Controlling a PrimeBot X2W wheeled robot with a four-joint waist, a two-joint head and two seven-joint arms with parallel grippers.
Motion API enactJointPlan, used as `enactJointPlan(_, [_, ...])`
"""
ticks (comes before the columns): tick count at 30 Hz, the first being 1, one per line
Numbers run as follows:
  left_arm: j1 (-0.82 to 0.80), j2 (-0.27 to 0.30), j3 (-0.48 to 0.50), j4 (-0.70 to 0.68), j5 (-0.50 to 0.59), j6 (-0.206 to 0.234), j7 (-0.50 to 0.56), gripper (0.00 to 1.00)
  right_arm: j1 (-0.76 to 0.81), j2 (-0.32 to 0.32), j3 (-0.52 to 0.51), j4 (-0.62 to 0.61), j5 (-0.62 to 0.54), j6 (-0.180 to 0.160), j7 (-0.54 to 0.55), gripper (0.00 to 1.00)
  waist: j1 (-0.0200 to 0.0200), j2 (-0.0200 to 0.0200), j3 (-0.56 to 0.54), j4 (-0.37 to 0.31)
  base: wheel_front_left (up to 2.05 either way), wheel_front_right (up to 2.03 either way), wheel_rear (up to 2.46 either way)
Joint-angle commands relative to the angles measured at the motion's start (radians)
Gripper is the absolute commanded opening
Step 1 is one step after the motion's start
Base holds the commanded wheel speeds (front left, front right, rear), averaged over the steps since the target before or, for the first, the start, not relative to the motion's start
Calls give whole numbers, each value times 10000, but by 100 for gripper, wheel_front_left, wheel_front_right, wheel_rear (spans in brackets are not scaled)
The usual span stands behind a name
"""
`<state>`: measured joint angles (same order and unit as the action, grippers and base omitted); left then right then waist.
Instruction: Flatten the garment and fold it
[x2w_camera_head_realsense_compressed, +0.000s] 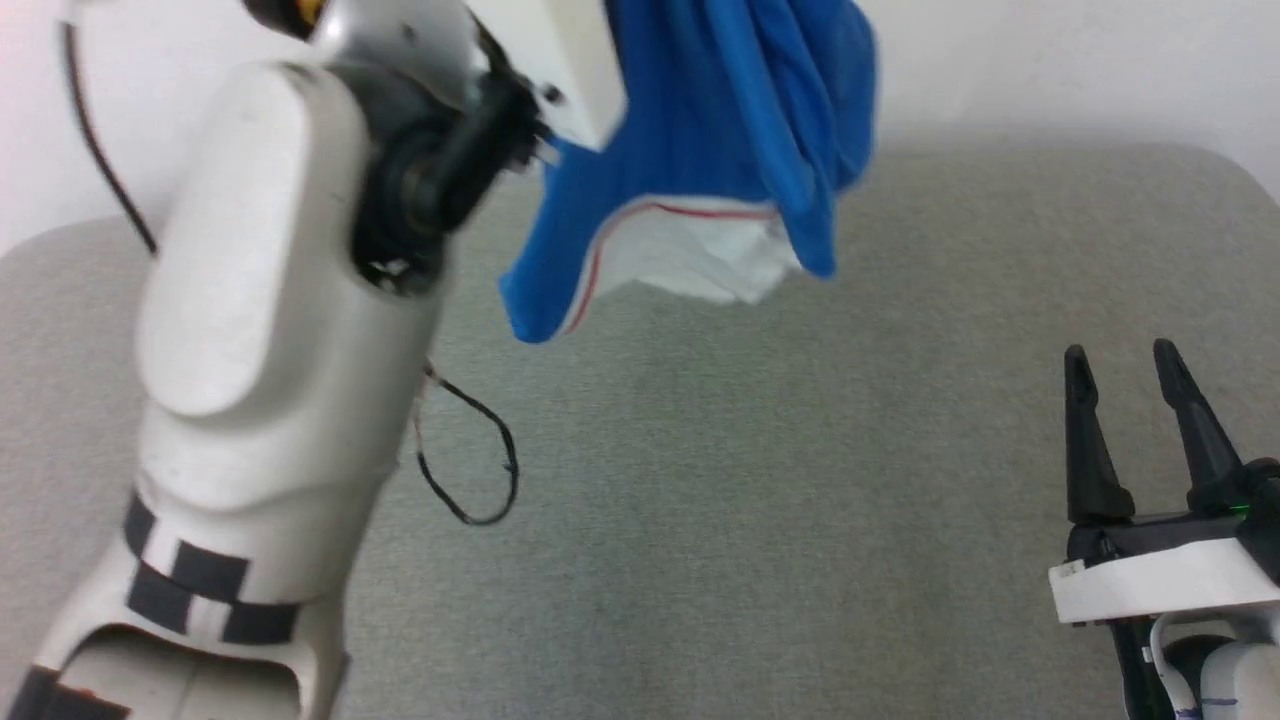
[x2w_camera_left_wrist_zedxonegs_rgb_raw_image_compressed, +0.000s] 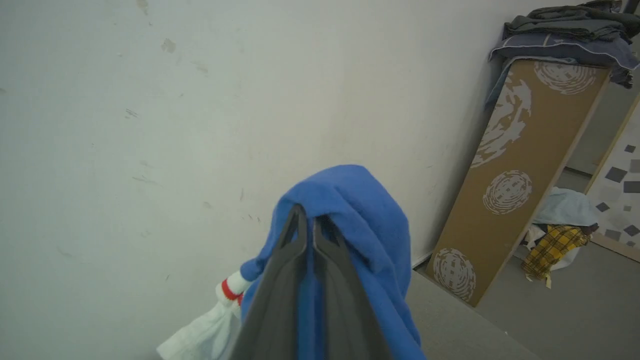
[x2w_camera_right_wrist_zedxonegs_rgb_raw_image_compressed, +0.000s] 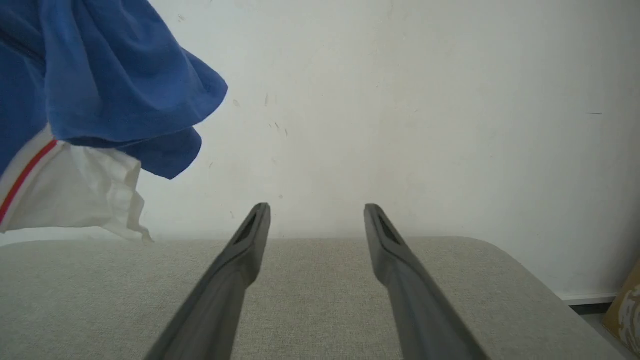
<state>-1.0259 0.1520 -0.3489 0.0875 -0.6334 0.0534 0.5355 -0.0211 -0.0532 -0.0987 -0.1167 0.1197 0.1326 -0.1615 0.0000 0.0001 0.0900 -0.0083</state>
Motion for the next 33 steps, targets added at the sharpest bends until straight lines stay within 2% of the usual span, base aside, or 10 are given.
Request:
enactJointPlan(1, [296,-88,-124,-13,55,-70,-144,0,-185,29,-43,-47,93,-19,-73,100,0,-1,519,-583,0,0,0])
enactJointPlan(5, [991,-309,-867,284,495,-269,-767,0,-336,29,-117,-57,187,-19,-159,100,0,-1,954,-906,0,0,0])
enactJointPlan(10, [2323,-576,-1817,1318,897,-469,-1839,0,-528,29,-14,9,291,-19,-263,100,0,-1,1430,-1193,0,0,0])
enactJointPlan(18, [3868,-943,-2824,3530,774,-259,-3023,0,-806,29,139,213,353,-19,-379,100,0,-1,1927,-1319,0,0,0])
enactJointPlan(19, [3901,-959,-2900,3729,753,-230,-3128,27,-830,29,149,241,353,-19,-386,100,0,-1,1954,-1307,0,0,0])
enactJointPlan(20, [3895,-972,-2964,3880,726,-221,-3238,83,-855,29,153,271,351,-19,-395,100,0,-1,1973,-1289,0,0,0])
enactJointPlan(21, [3858,-983,-3012,3990,695,-223,-3366,100,-873,29,148,299,346,-19,-404,100,0,-1,1980,-1257,0,0,0])
enactJointPlan(26, [3497,-1007,-2998,3981,459,-265,-4229,100,-853,30,160,452,310,-19,-408,100,0,-1,1766,-986,0,0,0])
enactJointPlan(30, [3470,-992,-2571,3430,226,-185,-5220,100,-749,30,168,504,265,-19,-343,100,0,-1,1357,-769,0,0,0])
enactJointPlan(33, [3855,-654,-2124,2680,151,-76,-5998,100,-601,30,133,495,217,-19,-253,100,0,-1,1033,-625,0,0,0])
